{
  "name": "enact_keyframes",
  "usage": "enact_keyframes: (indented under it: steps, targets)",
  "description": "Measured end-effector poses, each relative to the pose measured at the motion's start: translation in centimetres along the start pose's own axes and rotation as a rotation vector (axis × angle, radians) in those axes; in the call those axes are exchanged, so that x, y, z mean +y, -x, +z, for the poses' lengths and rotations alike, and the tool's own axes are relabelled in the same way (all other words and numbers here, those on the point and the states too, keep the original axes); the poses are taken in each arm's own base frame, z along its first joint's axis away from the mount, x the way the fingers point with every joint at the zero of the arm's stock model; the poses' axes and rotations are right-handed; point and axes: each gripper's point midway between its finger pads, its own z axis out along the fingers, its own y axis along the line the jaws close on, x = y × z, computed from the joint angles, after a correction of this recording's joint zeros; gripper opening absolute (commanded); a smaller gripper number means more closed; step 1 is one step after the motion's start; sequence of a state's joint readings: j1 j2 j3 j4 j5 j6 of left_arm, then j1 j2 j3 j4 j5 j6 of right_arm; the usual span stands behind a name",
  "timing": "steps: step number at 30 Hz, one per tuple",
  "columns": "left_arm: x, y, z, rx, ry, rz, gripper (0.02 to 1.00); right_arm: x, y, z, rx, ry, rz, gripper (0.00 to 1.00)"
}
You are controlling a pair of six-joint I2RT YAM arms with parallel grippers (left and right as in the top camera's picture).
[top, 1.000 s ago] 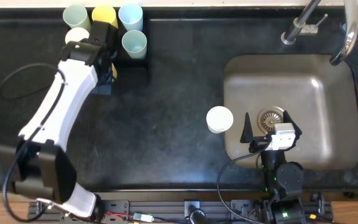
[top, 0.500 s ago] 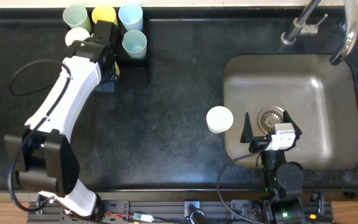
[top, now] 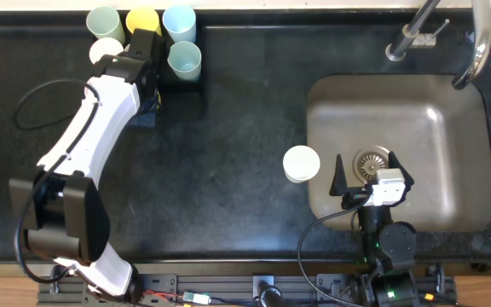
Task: Store Cups
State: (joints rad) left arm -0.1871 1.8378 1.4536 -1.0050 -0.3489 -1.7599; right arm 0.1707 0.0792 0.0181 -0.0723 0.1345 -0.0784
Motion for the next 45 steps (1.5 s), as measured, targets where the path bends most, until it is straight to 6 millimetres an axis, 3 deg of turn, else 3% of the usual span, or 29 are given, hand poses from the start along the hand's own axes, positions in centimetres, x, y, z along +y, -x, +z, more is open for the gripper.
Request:
enact_keyframes:
  steps: [5,14,18,20,22,24,26,28,29,31,33,36,40,45]
  targets:
    - [0.0,0.2,0.0,-0.011,-0.002,0.003,0.229,0.0,0.0,0.0,0.000,0.000,0.000,0.998]
    - [-0.3,0.5,-0.2,-0.027,-0.015,0.025,0.397,0.0,0.0,0.0,0.000,0.000,0.000,0.998]
    - [-0.7,1.8,-2.2,-0.049,-0.092,0.039,0.457,0.0,0.0,0.0,0.000,0.000,0.000,0.998]
    - [-1.9,3.1,-4.8,-0.072,-0.210,0.059,0.494,0.0,0.0,0.0,0.000,0.000,0.000,0.998]
    - [-4.2,4.9,-8.7,-0.106,-0.396,0.076,0.509,0.0,0.0,0.0,0.000,0.000,0.000,0.998]
    - [-7.1,6.9,-13.8,-0.170,-0.638,0.130,0.538,0.0,0.0,0.0,0.000,0.000,0.000,0.996]
    - [-9.3,9.1,-20.1,-0.284,-0.898,0.227,0.669,0.0,0.0,0.0,0.000,0.000,0.000,0.996]
    - [-9.7,10.7,-25.8,-0.430,-1.104,0.360,0.748,0.0,0.0,0.0,0.000,0.000,0.000,0.998]
    - [-9.2,11.2,-27.7,-0.503,-1.167,0.431,0.785,0.0,0.0,0.0,0.000,0.000,0.000,0.998]
    - [-7.9,11.7,-29.5,-0.621,-1.227,0.560,0.840,0.0,0.0,0.0,0.000,0.000,0.000,0.998]
    - [-6.4,11.5,-29.6,-0.704,-1.245,0.681,0.879,0.0,0.0,0.0,0.000,0.000,0.000,0.996]
    - [-4.4,10.7,-27.7,-0.764,-1.234,0.836,0.996,0.0,0.0,0.0,0.000,0.000,0.000,0.996]
    - [-1.3,9.8,-25.1,-0.799,-1.233,0.954,1.000,0.0,0.0,0.0,0.000,0.000,0.000,0.996]
    - [3.6,9.7,-24.4,-0.877,-1.281,0.958,0.998,0.0,0.0,0.0,0.000,0.000,0.000,0.998]
